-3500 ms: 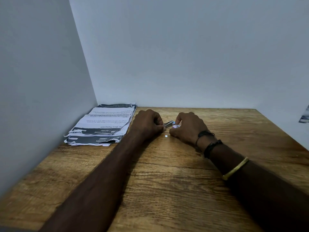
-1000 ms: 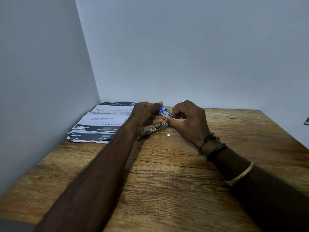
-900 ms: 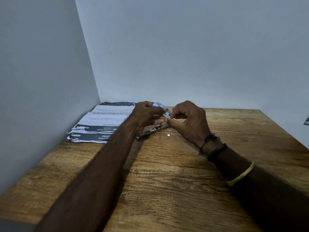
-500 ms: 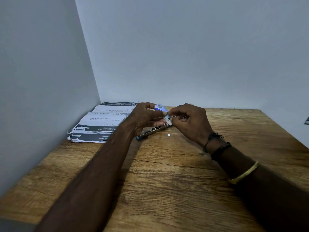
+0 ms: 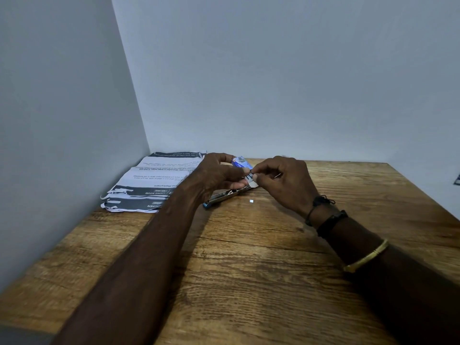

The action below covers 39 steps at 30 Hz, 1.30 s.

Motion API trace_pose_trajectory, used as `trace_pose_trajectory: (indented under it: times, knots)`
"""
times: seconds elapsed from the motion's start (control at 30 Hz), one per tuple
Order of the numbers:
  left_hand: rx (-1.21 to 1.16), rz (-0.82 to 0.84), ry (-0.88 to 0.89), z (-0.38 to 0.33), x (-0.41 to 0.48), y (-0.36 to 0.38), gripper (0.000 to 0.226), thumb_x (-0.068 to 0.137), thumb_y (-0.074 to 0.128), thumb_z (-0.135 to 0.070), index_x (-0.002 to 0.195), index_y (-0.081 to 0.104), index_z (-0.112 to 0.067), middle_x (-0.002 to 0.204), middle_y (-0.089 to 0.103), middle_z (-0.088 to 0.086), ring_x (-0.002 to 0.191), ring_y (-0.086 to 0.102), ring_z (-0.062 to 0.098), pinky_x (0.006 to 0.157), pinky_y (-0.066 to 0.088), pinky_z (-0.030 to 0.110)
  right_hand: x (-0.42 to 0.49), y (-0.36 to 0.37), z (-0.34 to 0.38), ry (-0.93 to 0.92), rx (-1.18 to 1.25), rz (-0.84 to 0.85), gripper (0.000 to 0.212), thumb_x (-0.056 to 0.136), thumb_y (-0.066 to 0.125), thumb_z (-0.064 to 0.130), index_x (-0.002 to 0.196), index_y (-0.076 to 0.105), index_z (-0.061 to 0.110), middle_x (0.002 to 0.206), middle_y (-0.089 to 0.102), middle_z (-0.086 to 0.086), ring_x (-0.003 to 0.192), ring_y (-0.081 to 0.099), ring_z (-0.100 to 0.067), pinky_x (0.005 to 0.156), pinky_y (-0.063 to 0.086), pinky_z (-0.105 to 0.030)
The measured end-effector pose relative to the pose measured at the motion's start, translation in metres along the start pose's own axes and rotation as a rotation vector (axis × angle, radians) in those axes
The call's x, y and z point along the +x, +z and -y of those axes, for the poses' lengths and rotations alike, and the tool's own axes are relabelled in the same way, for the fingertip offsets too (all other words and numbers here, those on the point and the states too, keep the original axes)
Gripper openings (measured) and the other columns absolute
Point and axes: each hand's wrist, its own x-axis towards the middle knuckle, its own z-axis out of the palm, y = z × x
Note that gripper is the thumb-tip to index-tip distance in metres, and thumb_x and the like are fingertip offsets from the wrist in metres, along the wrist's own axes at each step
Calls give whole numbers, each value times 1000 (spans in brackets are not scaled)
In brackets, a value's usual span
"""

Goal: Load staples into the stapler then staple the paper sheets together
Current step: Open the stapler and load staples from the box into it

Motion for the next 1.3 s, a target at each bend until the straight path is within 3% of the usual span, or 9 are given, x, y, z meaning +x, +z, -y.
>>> trace_pose_trajectory:
  times: [0.2,0.63,1.0,1.07,1.2,1.3]
  knots:
    - [16,7,9,0,1,0,17,81,78,3,93,69,-2,76,74,16,63,74,20,57,61,24,-1,1,2,-1,-33,-17,9,82,74,16,85,79,23,83,74,6,73,67,-11,72,54,-28]
    - [-18,-30,-9,-3,-3,6,36,80,77,7,112,62,4,91,70,24,61,72,22,56,62,26,0,6,4,25,-76,-64,7,84,69,20,82,75,23,81,71,6,68,64,-14,70,55,-39]
    - [2,-24,-23,2,1,4,36,79,78,6,111,62,6,81,72,18,58,73,20,51,58,23,1,6,0,43,-40,-70,9,93,66,20,87,74,18,85,71,4,71,59,-9,68,46,-29]
    - [12,-20,-22,3,2,5,32,79,78,5,108,64,7,74,71,17,56,72,18,50,57,22,1,5,1,41,-50,-74,10,93,67,19,88,74,16,80,71,5,71,61,-12,68,47,-28]
    - [9,-43,-27,6,4,7,32,79,77,4,108,64,11,73,69,18,54,71,17,49,56,21,-1,4,6,43,-41,-56,11,93,67,17,88,77,16,65,61,19,63,59,3,63,42,-10]
    - [25,-54,-23,7,6,6,39,79,78,3,112,63,15,76,70,20,55,71,18,51,58,23,-2,4,11,74,2,-51,12,91,67,18,89,79,16,64,65,16,61,64,0,61,45,-10]
